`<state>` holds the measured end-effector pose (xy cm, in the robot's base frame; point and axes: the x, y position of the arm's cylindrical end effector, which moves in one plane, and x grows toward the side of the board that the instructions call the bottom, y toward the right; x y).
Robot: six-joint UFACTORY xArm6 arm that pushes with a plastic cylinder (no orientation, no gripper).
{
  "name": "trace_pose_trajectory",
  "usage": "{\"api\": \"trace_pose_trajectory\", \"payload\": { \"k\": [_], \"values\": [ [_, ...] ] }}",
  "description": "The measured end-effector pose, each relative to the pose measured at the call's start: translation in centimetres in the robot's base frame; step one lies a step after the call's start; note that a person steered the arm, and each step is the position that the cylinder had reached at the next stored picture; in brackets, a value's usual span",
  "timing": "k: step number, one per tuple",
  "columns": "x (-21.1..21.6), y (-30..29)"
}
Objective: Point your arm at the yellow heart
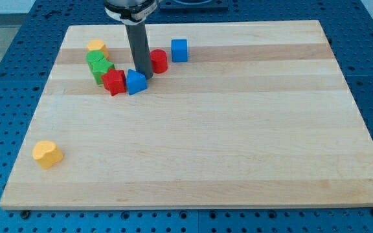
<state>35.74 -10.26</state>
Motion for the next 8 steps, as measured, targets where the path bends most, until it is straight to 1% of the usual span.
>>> {"api": "trace_pose_trajectory", "payload": {
  "k": [1, 2, 3, 4, 5, 6, 7, 8],
  "values": [
    [0.0, 1.6],
    [0.0, 7.1],
    [1.7, 12.0],
    [5.8, 13.2],
    [11.6, 11.7],
    [16.9, 8.0],
    [21.5, 1.4],
    [24.1, -6.5]
  ]
}}
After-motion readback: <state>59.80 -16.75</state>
